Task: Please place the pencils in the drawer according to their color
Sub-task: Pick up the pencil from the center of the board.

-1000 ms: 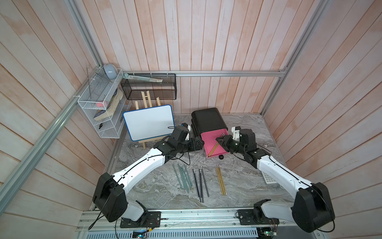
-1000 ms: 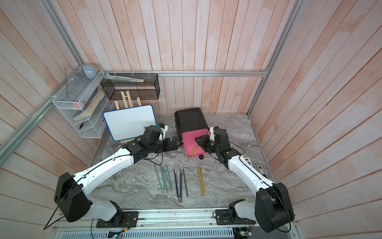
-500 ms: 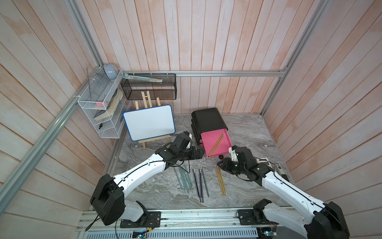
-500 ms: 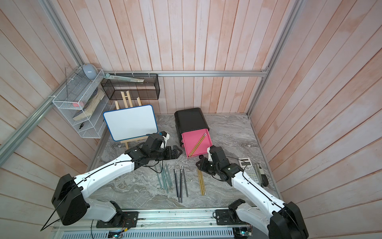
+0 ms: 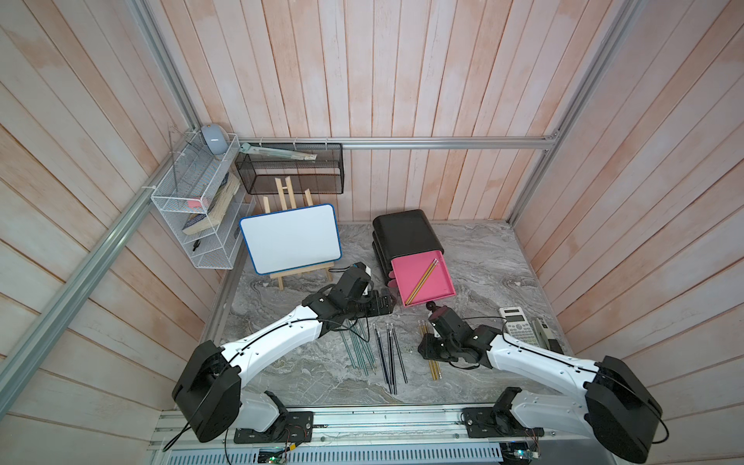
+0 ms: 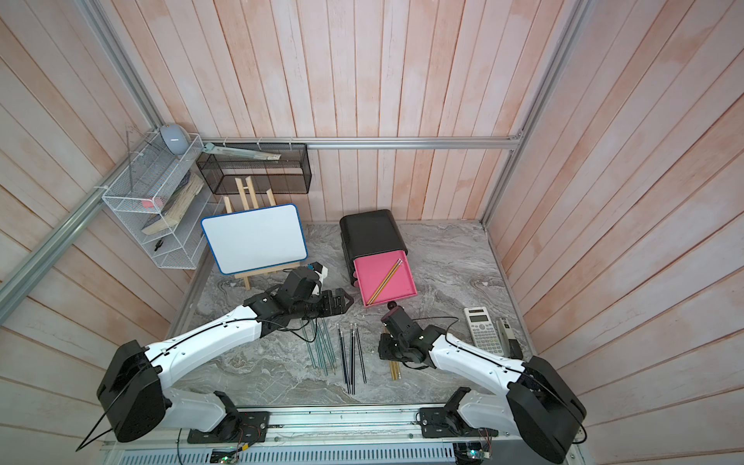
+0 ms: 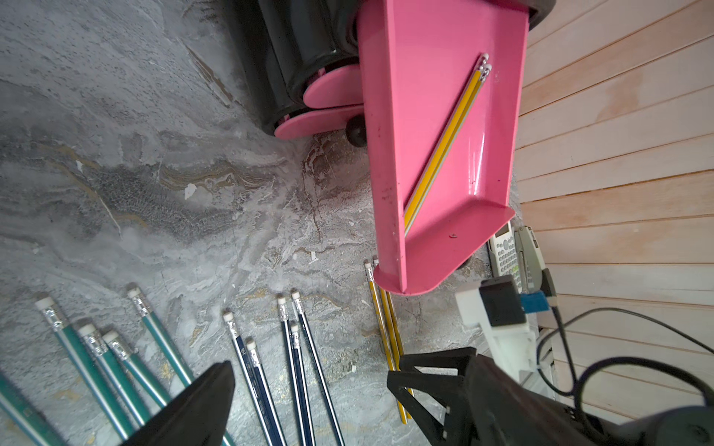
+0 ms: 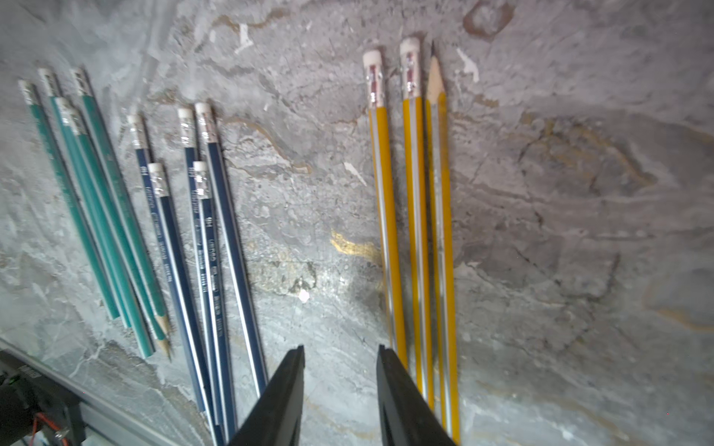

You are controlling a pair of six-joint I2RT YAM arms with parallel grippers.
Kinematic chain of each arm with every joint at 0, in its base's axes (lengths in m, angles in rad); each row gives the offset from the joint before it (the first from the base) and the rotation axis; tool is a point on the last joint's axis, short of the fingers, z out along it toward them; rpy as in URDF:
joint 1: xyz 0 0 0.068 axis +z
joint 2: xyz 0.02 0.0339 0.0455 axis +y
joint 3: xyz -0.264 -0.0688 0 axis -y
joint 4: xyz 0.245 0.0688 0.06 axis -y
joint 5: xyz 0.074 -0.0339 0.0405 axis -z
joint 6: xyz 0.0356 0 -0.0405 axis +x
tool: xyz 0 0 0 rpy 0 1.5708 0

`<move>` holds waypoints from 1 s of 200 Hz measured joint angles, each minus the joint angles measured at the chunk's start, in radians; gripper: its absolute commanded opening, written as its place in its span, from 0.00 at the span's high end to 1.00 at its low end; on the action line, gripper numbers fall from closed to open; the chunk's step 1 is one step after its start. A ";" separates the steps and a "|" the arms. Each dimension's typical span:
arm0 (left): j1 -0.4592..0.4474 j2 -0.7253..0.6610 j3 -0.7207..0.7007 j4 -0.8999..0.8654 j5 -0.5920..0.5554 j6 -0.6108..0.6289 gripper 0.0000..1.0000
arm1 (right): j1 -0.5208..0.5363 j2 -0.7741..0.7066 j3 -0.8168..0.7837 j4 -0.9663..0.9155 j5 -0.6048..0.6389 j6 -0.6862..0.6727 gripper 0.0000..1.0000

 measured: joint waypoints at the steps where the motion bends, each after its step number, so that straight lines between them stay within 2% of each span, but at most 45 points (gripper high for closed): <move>1: 0.000 0.000 0.000 0.000 0.000 0.000 0.00 | 0.000 0.002 0.000 0.000 0.000 -0.001 0.63; 102: 0.000 -0.004 -0.007 0.014 -0.011 -0.007 0.00 | 0.005 0.077 0.001 0.019 0.031 -0.039 0.64; 140: 0.000 -0.004 -0.007 0.014 -0.011 -0.007 0.00 | 0.005 0.102 0.016 0.025 0.036 -0.054 0.68; 200: 0.000 -0.004 -0.007 0.014 -0.011 -0.007 0.01 | 0.049 0.172 0.078 -0.004 0.085 -0.084 0.69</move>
